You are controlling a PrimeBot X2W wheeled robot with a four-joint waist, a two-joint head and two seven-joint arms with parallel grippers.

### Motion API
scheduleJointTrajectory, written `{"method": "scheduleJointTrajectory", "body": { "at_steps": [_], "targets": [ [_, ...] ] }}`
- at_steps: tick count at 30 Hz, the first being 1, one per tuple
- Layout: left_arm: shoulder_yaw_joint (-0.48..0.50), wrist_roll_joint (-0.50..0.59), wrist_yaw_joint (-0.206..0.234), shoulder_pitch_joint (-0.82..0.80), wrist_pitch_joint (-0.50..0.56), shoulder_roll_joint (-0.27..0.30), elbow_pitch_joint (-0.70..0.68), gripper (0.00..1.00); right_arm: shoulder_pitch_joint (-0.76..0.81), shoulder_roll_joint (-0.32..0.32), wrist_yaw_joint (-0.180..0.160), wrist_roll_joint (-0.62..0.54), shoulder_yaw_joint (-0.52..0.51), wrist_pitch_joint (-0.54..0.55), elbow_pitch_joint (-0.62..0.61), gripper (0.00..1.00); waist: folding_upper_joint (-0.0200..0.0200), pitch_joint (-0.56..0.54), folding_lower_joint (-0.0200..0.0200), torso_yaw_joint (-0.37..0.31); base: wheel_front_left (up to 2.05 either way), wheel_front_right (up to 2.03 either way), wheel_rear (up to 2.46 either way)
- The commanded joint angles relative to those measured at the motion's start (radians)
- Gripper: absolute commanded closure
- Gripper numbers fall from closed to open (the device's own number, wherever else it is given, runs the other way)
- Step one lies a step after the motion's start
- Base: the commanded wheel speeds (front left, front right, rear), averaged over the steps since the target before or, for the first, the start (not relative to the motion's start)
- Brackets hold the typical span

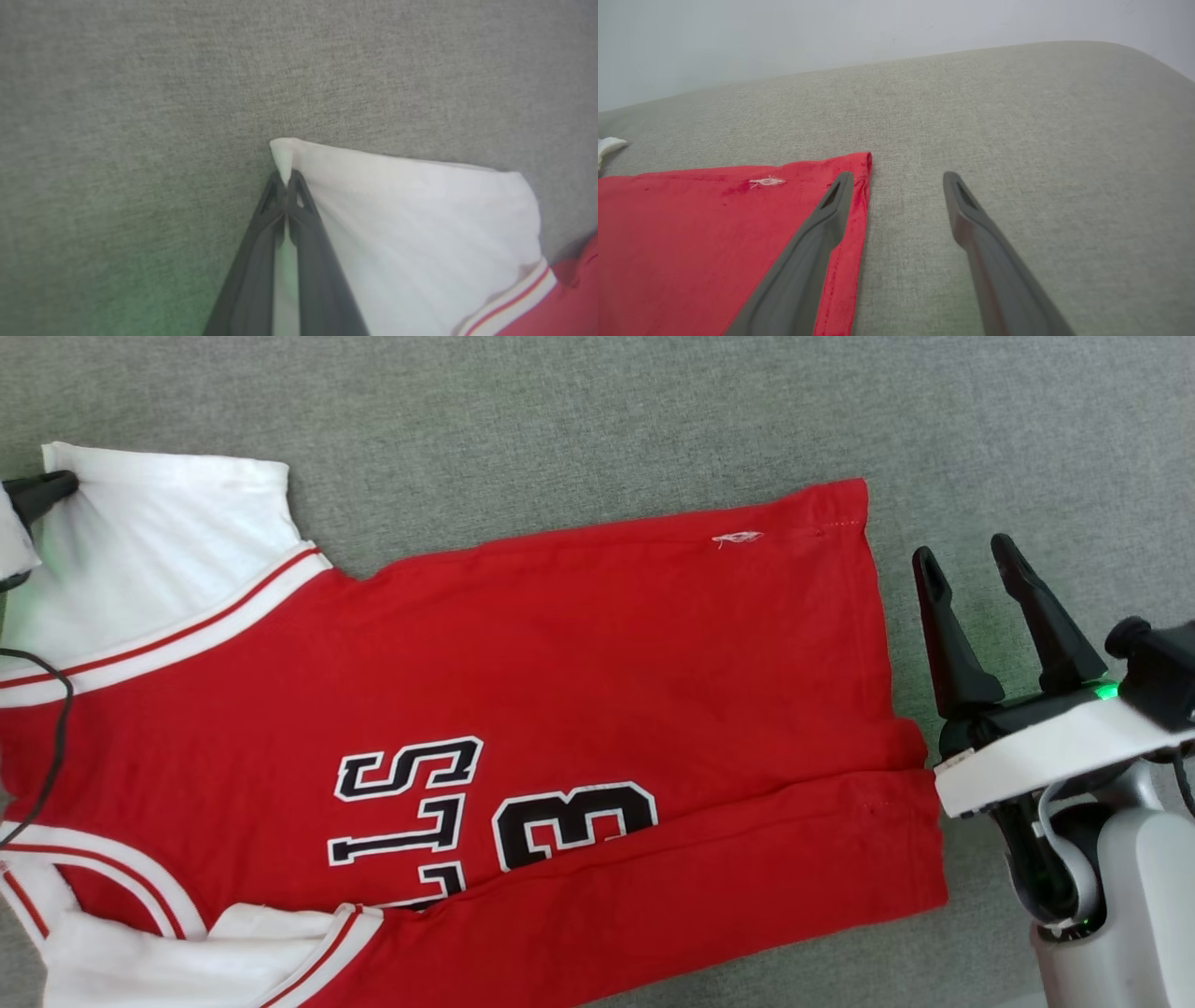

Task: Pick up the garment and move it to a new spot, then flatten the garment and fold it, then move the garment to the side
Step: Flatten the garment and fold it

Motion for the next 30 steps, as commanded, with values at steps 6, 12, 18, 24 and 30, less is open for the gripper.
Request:
{"method": "scheduleJointTrajectory", "body": {
  "at_steps": [6,12,18,24,30],
  "targets": [
    [-0.053,0.040,-0.031,0.016,-0.061,-0.068,0.042,1.00,-0.106,-0.078,0.000,0.146,0.022,0.203,0.070,0.00,0.0000,-0.043,0.0000,0.041,0.00,0.00,0.00],
    [-0.060,0.074,-0.065,-0.054,-0.146,-0.107,0.014,1.00,-0.219,-0.172,0.000,0.244,0.035,0.514,0.147,0.00,0.0000,-0.065,0.0000,0.113,0.00,0.00,0.00],
    [-0.082,0.104,-0.084,-0.074,-0.201,-0.145,-0.041,1.00,-0.282,-0.207,0.000,0.265,0.050,0.741,0.189,0.00,0.0000,-0.052,0.0000,0.179,0.00,0.00,0.00],
    [-0.090,0.114,-0.083,-0.045,-0.232,-0.153,-0.078,1.00,-0.296,-0.198,0.000,0.272,0.072,0.884,0.244,0.22,0.0000,-0.042,0.0000,0.206,0.00,0.00,0.00],
    [-0.087,0.103,-0.083,-0.020,-0.257,-0.161,-0.086,1.00,-0.307,-0.185,0.000,0.300,0.061,0.965,0.282,1.00,0.0000,-0.050,0.0000,0.219,0.00,0.00,0.00]
  ]
}}
